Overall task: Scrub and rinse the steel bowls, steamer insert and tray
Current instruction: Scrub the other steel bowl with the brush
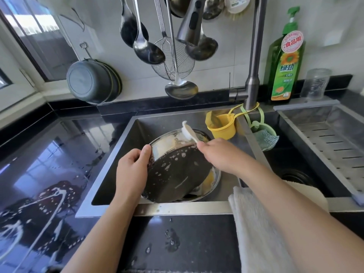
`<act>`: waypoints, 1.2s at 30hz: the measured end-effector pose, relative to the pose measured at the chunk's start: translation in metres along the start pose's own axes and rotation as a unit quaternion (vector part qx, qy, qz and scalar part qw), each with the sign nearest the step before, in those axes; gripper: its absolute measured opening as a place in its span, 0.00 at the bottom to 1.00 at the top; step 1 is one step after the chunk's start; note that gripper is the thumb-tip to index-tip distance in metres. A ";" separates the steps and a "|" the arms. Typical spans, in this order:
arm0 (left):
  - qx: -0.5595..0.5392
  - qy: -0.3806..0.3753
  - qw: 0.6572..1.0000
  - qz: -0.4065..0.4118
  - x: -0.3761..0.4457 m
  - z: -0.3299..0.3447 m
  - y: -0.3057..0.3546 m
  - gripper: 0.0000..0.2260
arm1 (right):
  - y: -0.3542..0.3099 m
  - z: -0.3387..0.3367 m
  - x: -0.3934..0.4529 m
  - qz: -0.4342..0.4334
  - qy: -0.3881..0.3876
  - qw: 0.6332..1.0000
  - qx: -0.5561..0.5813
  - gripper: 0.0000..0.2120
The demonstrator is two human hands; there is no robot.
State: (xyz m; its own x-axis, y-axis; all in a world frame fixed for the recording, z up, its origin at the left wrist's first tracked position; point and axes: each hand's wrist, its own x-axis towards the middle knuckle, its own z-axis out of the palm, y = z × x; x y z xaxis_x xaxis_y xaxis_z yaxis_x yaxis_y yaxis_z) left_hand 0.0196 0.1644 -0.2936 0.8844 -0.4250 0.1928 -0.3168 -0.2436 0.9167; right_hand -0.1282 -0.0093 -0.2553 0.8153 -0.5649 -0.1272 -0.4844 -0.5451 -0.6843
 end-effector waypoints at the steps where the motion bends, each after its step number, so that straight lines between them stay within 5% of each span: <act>1: 0.022 0.009 1.000 0.012 0.000 0.001 0.002 0.21 | 0.001 -0.001 0.000 0.007 0.006 1.000 0.003 0.24; 5: 0.101 0.010 0.990 0.096 0.000 0.006 0.020 0.11 | -0.007 0.017 -0.012 -0.031 -0.009 0.999 0.005 0.25; 9: 0.202 -0.016 0.969 0.139 0.009 0.016 0.031 0.20 | -0.014 0.029 -0.014 -0.044 0.000 0.999 -0.027 0.27; 12: 0.280 0.043 0.945 0.164 0.012 0.014 0.026 0.24 | 0.001 0.022 -0.006 -0.006 0.031 0.999 -0.030 0.25; 16: 0.250 0.087 0.957 0.117 0.025 0.004 0.015 0.30 | 0.024 0.011 0.010 0.106 0.029 0.994 -0.004 0.16; 19: 0.206 0.093 0.968 0.107 0.028 -0.001 0.002 0.32 | 0.030 0.009 0.021 0.159 0.004 0.987 0.024 0.18; 25: 0.145 0.011 0.989 0.040 0.033 0.007 -0.009 0.37 | 0.004 0.027 0.010 -0.001 0.002 0.999 0.055 0.25; 29: 0.118 -0.007 0.993 0.004 0.037 0.006 -0.010 0.42 | 0.019 0.013 0.015 0.058 0.033 0.998 0.014 0.23; 32: 0.085 0.004 0.995 -0.047 0.038 0.000 -0.006 0.36 | 0.037 0.000 0.016 0.153 0.014 0.988 0.018 0.20; 36: 0.057 -0.026 0.995 -0.083 0.039 0.001 -0.008 0.33 | 0.018 0.013 0.014 0.077 0.019 0.996 0.027 0.24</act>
State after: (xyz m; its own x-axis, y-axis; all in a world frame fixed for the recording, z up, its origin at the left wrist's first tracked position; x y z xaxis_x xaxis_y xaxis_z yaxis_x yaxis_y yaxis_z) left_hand 0.0562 0.1490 -0.2936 0.9097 -0.4146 0.0214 -0.2079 -0.4103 0.8879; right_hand -0.1211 -0.0192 -0.2785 0.7189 -0.6634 -0.2075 -0.5851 -0.4164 -0.6958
